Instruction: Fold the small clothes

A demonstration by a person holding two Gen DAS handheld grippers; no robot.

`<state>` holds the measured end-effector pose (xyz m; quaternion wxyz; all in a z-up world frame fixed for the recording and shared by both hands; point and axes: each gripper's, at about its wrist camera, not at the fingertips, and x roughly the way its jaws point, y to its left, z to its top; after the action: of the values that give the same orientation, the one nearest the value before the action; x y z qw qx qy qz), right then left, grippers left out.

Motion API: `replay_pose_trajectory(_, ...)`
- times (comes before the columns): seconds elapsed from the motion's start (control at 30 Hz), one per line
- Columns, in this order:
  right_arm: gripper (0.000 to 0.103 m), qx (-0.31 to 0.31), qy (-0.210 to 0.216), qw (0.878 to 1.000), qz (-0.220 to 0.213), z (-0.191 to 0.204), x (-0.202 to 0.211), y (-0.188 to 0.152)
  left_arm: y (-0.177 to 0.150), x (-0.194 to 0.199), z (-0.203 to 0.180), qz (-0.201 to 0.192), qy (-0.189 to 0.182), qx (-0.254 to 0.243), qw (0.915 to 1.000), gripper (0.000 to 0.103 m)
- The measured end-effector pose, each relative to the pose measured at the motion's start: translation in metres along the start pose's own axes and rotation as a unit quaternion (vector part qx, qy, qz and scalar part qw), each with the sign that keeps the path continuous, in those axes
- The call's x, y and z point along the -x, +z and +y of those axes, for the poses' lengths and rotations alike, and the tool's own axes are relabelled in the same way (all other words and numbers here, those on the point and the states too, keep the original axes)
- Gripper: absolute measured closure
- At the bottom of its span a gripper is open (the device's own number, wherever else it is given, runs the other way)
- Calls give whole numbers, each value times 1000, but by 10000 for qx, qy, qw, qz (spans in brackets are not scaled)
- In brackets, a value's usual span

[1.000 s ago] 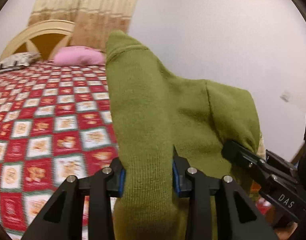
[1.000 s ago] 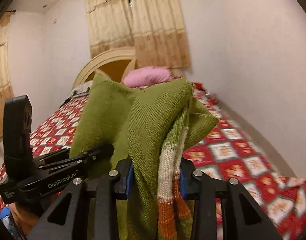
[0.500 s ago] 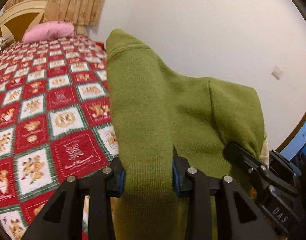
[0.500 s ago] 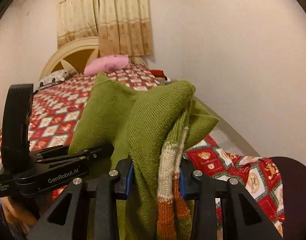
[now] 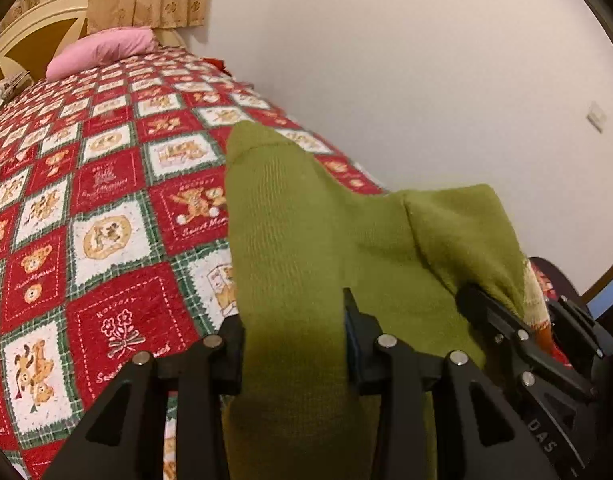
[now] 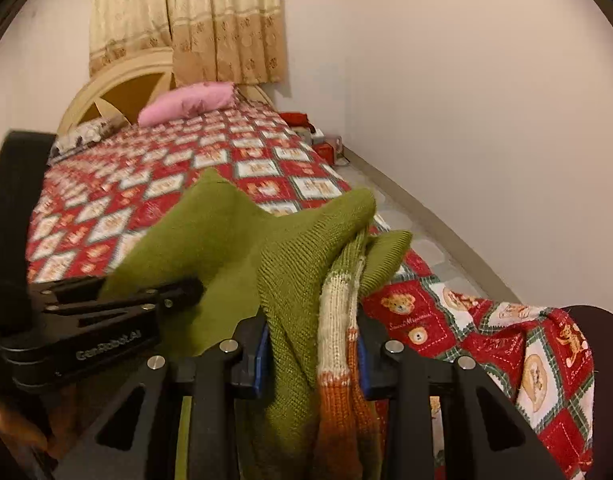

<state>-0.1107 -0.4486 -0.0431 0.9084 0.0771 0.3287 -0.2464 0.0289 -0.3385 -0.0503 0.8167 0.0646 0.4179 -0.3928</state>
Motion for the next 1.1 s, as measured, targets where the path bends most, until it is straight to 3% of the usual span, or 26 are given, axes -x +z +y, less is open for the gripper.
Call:
replay_pose_trajectory(0.17,65,-516,355,9970,456,-22,-29,-2,0,-10,17,209,-104,475,9986,46)
replay_pose_trajectory(0.23,56,-699,452,9949,561,-30,-33,-3,1,-9,21,313,-14,602,9977,33)
replay_pose_trajectory(0.3,49,-1009,660,9906,645,-44,-31,-4,2,-3,22,372,-19,592,9975,30)
replay_pose_trajectory(0.37,49,-1298,742,9874,508,-60,-12,-6,-1,13,28,314,-63,526,9981,30)
replay_pose_trajectory(0.43,49,-1312,515,9899,180,-64,16,-8,-9,36,30,130,24,370,9992,30)
replay_pose_trajectory(0.57,50,-841,75,9962,-195,-51,73,-15,-28,71,23,-208,285,-26,9994,32)
replay_pose_trajectory(0.7,67,-103,34,9995,-299,-13,111,-31,-53,97,9,-410,440,-326,9977,32)
replay_pose_trajectory(0.8,69,239,240,9993,-139,16,116,-45,-70,99,-1,-353,619,-530,9960,31)
replay_pose_trajectory(0.9,71,506,95,9985,173,33,101,-61,-83,92,-8,-171,779,-671,9946,31)
replay_pose_trajectory(1.03,71,329,127,9959,835,32,72,-85,-100,90,-11,-103,906,-688,9935,32)
replay_pose_trajectory(1.1,71,255,99,9964,806,30,71,-95,-107,91,-10,-32,889,-646,9939,32)
